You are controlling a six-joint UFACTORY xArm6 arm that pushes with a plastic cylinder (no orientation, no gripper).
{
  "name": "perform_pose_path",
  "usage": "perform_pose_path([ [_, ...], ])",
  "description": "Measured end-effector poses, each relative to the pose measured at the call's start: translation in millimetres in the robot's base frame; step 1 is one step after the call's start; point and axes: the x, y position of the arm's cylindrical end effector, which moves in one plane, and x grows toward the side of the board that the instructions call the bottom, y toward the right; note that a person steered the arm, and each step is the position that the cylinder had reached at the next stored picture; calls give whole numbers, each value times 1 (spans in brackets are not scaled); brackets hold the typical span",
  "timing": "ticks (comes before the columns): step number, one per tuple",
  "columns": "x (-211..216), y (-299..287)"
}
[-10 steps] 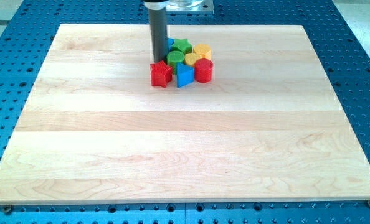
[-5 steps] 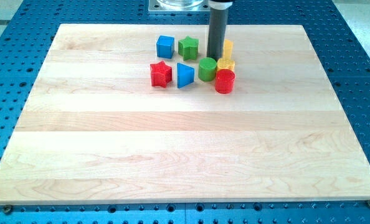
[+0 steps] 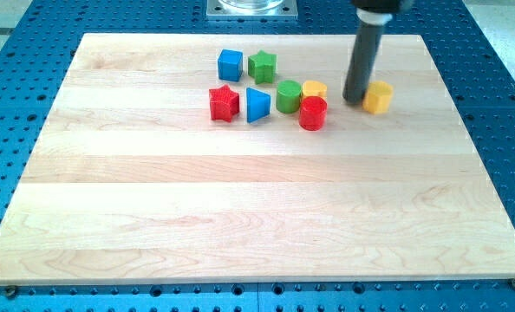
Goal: Put yellow blocks and red circle in a diagonal line
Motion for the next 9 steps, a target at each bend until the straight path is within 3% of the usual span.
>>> perform_pose_path([
  [3,23,-150],
  [5,-29,-111],
  [6,-30,-100],
  [7,-30,-131],
  [8,-51,-58],
  [9,-49,-41],
])
